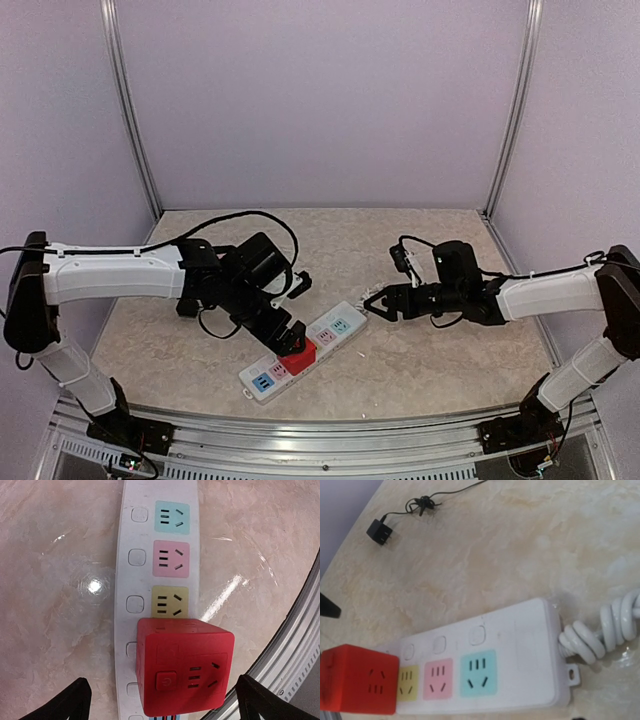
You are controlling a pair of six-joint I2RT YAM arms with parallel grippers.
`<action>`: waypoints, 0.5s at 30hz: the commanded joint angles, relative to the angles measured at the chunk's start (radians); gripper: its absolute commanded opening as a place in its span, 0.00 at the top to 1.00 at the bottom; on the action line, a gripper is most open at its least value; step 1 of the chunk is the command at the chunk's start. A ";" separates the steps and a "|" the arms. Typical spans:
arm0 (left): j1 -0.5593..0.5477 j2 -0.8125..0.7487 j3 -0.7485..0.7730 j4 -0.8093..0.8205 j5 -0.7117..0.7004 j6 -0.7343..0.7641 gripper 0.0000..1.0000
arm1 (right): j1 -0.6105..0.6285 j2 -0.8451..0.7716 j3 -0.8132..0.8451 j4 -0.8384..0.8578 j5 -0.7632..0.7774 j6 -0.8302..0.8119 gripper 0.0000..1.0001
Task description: Pull the plug off the socket
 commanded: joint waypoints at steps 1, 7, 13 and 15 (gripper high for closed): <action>-0.030 0.060 0.047 -0.033 -0.034 0.016 0.01 | 0.003 -0.003 -0.019 0.008 -0.012 -0.003 0.23; -0.064 0.141 0.098 -0.064 -0.058 0.031 0.01 | 0.002 0.009 -0.019 0.019 -0.018 0.003 0.23; -0.077 0.190 0.127 -0.096 -0.077 0.035 0.09 | 0.003 0.009 -0.023 0.019 -0.015 0.006 0.22; -0.078 0.205 0.136 -0.114 -0.099 0.037 0.14 | 0.002 0.012 -0.025 0.021 -0.015 0.007 0.22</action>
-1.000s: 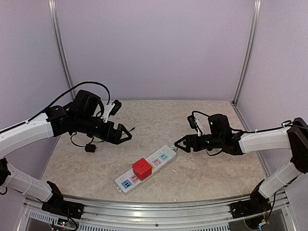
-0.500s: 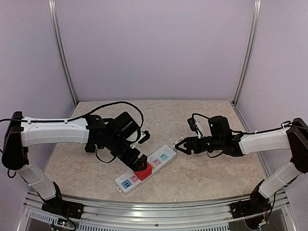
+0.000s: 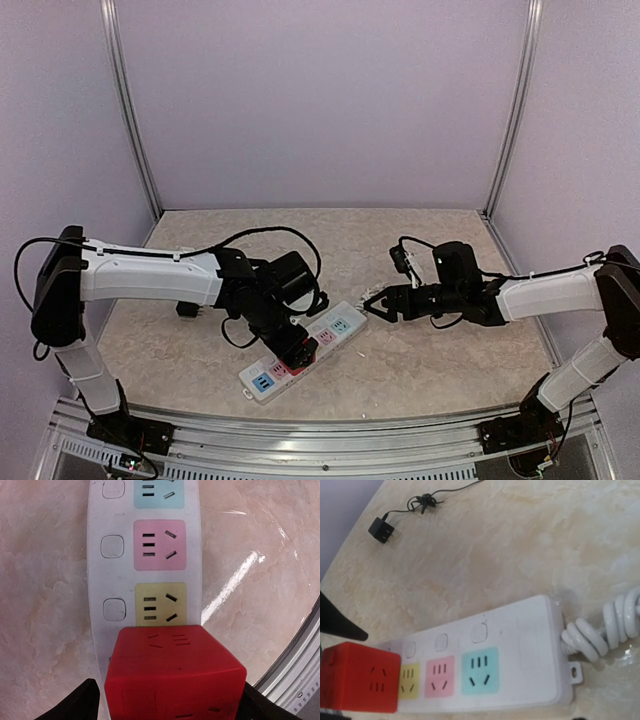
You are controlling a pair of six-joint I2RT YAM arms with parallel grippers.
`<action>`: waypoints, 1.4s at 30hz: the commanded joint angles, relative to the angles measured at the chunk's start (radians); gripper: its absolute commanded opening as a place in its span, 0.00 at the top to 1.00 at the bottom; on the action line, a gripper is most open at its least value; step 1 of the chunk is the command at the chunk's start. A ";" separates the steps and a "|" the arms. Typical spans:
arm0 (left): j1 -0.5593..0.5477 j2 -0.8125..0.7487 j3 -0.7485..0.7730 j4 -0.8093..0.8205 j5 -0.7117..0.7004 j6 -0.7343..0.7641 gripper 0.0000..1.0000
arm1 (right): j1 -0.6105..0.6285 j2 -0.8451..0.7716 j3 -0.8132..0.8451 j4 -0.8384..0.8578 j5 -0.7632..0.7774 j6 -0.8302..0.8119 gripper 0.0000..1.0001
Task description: Pull the plug off the socket
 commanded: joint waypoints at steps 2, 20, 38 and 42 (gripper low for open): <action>-0.010 0.049 0.048 -0.065 -0.057 0.015 0.20 | 0.003 0.013 -0.019 0.016 -0.009 0.006 0.22; -0.010 0.128 0.149 0.055 -0.116 0.031 0.58 | 0.081 0.165 0.046 0.171 -0.057 0.190 0.40; -0.021 0.186 0.203 0.158 -0.024 0.050 0.68 | 0.089 0.335 0.134 0.226 -0.069 0.259 0.83; -0.022 0.194 0.209 0.158 -0.019 0.053 0.69 | 0.091 0.382 0.130 0.323 -0.110 0.309 0.86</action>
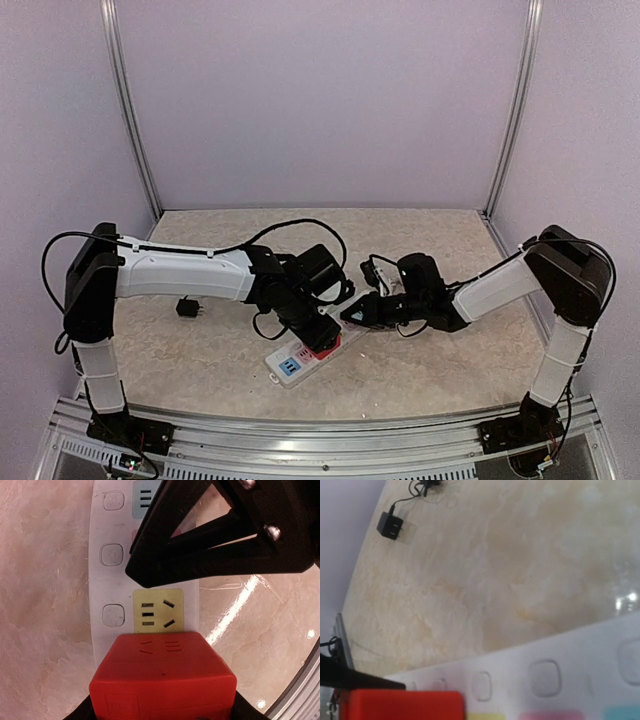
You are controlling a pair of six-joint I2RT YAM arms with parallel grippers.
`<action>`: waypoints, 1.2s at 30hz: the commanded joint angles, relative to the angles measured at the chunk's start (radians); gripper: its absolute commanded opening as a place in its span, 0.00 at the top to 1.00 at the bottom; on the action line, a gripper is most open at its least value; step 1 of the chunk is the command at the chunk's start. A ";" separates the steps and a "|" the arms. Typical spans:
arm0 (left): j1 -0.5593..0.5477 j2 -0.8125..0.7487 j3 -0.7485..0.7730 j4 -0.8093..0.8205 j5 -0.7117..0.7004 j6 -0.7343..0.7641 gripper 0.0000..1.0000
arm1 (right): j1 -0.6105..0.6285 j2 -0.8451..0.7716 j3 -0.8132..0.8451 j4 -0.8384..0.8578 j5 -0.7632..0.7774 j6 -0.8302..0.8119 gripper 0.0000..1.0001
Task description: Pull the plug off the socket
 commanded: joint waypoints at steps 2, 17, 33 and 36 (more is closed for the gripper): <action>-0.013 0.027 0.034 0.072 0.028 0.013 0.69 | 0.009 0.072 0.012 0.138 -0.055 0.072 0.88; -0.014 0.024 0.027 0.075 0.028 0.015 0.70 | 0.009 0.162 0.054 0.314 -0.126 0.174 1.00; -0.014 0.020 0.023 0.077 0.027 0.014 0.71 | 0.011 0.316 0.142 0.416 -0.163 0.251 1.00; -0.013 0.013 0.029 0.072 0.023 0.011 0.71 | 0.011 0.343 0.124 0.441 -0.166 0.259 1.00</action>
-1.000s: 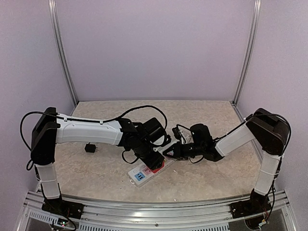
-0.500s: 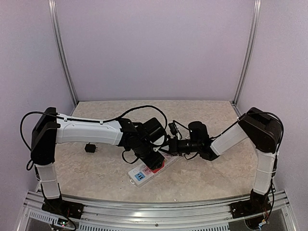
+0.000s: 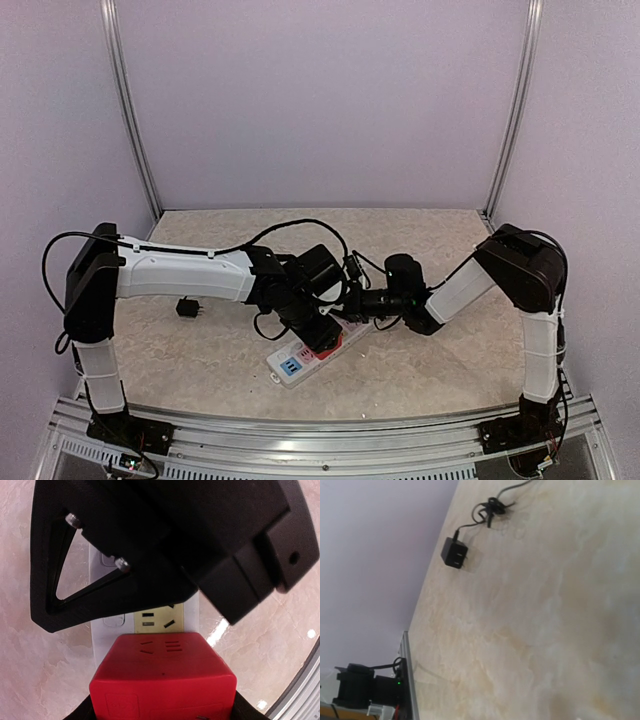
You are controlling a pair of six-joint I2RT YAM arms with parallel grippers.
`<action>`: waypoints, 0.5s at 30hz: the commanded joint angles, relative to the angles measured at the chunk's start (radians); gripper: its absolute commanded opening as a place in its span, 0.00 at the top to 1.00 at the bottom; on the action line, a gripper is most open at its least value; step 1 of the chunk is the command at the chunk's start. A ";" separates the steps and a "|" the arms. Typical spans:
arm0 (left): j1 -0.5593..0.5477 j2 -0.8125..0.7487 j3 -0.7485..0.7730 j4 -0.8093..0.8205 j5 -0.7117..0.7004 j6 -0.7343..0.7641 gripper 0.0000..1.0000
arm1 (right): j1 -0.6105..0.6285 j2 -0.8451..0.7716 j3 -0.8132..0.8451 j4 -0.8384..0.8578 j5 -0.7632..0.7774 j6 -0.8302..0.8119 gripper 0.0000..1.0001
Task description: Pull the plug off the socket
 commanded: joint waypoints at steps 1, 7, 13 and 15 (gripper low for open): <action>-0.008 0.006 0.030 0.058 0.025 0.006 0.71 | 0.009 0.068 -0.020 0.047 -0.013 0.021 1.00; 0.002 -0.033 0.022 0.080 0.070 0.000 0.71 | 0.009 0.093 -0.054 0.048 0.007 0.025 1.00; 0.002 -0.014 0.032 0.061 0.055 0.008 0.72 | 0.009 -0.026 -0.034 -0.157 0.043 -0.088 1.00; 0.002 -0.008 0.031 0.061 0.058 0.007 0.73 | 0.008 -0.079 -0.028 -0.229 0.059 -0.126 1.00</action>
